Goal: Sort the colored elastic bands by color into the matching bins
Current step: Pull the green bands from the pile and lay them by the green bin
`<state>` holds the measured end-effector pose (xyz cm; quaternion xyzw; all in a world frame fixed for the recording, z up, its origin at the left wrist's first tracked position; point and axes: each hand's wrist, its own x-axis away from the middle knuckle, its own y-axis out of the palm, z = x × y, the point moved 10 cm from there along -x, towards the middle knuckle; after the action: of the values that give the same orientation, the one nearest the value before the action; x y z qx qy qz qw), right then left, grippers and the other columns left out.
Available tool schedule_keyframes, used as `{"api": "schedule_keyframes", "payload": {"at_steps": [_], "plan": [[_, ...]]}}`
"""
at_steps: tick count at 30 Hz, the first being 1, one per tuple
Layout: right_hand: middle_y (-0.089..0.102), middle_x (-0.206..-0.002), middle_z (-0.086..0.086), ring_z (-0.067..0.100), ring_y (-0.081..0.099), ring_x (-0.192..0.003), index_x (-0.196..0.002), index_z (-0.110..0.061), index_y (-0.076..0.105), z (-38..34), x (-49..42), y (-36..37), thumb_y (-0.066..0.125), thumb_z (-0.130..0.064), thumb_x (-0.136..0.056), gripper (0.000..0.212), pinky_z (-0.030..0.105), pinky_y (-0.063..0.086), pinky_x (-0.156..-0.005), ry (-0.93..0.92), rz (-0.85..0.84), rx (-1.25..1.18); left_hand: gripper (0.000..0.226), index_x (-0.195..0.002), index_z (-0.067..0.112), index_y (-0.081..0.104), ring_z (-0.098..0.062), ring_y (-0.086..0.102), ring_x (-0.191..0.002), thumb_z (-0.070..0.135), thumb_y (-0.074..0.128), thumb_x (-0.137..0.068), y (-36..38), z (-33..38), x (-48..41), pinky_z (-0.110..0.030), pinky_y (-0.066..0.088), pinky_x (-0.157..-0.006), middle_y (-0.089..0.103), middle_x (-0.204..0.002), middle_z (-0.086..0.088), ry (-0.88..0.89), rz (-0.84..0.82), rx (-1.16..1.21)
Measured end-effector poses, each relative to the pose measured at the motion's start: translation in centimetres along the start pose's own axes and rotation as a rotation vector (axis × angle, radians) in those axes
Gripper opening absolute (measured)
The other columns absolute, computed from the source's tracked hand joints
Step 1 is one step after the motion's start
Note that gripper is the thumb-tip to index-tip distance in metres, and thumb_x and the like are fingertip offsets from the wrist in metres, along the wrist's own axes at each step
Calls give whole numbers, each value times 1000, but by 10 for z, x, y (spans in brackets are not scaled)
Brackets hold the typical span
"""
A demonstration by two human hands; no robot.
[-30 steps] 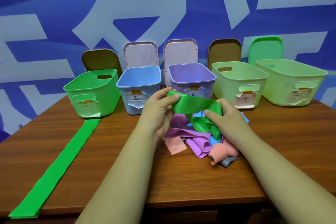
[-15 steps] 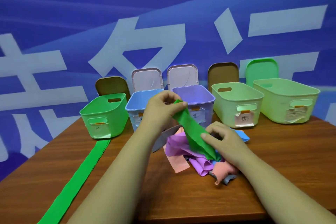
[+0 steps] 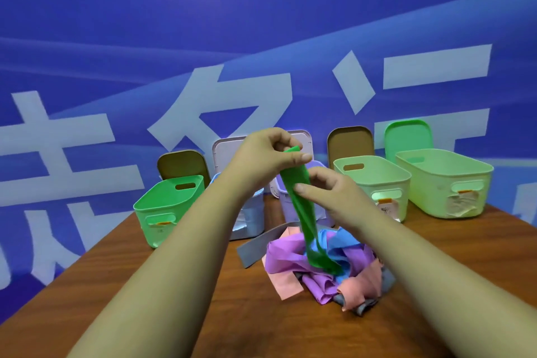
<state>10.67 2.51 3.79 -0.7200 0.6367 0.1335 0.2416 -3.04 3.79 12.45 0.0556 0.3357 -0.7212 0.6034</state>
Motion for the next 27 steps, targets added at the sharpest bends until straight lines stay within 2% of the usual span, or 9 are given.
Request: {"api": "schedule_keyframes", "payload": {"at_steps": [1, 3, 7, 9, 13, 17, 22, 27], "plan": [[75, -91, 2, 9, 65, -83, -100, -13, 75, -5, -2, -1, 73, -14, -97, 4, 23, 51, -79, -4, 7, 15, 30, -100, 11, 75, -13, 63, -73, 24, 92, -79, -4, 0, 1, -26, 55, -67, 68, -83, -4, -11, 13, 20], [72, -87, 12, 12, 61, -81, -97, -8, 75, -10, -5, -4, 73, -14, -97, 6, 30, 48, -76, -5, 26, 9, 25, -106, 12, 76, -10, 61, -71, 22, 87, -86, -11, -3, 4, -20, 49, -63, 70, -85, -2, -30, 34, 63], [70, -80, 2, 11, 62, -73, -91, -11, 75, -18, -8, -12, 72, -12, -98, 7, 29, 50, -72, 9, 81, -51, 22, -111, 12, 77, -12, 70, -87, 4, 76, -91, -18, -15, 10, -30, 54, -77, 74, -95, -3, -68, 24, 239], [70, -81, 4, 12, 62, -76, -92, -10, 75, -20, -9, -15, 74, -14, -97, 7, 32, 49, -75, 6, 90, -28, 23, -111, 10, 77, -14, 71, -89, -1, 73, -91, -20, -16, 11, -32, 55, -80, 75, -96, -5, -70, 32, 266], [70, -86, 11, 16, 62, -80, -97, -7, 74, -24, -9, -13, 76, -17, -95, 10, 38, 52, -79, -1, 58, 24, 21, -107, 12, 77, -15, 72, -89, -2, 73, -91, -22, -7, 11, -32, 56, -79, 78, -97, -6, -32, 50, 257], [71, -88, 0, 9, 65, -76, -104, -17, 73, -42, -9, -18, 73, -24, -97, 10, 25, 54, -65, -34, 90, 53, 22, -102, 16, 78, -13, 73, -90, -1, 74, -90, -24, 7, 8, -33, 57, -78, 80, -97, -5, 10, 71, 217], [70, -82, -1, 13, 64, -71, -103, -19, 73, -79, -20, -38, 71, -24, -99, 7, 35, 55, -69, -122, 164, 134, 20, -104, 13, 77, -13, 72, -87, 1, 76, -89, -23, 14, 8, -30, 57, -75, 77, -87, 1, 28, 70, 231], [75, -95, 9, 12, 65, -75, -98, -20, 74, -105, -28, -39, 71, -22, -98, 4, 35, 53, -70, -148, 157, 183, 21, -109, 13, 76, -14, 72, -90, 3, 77, -90, -26, 9, 11, -29, 57, -76, 75, -93, -3, 34, 97, 277]]}}
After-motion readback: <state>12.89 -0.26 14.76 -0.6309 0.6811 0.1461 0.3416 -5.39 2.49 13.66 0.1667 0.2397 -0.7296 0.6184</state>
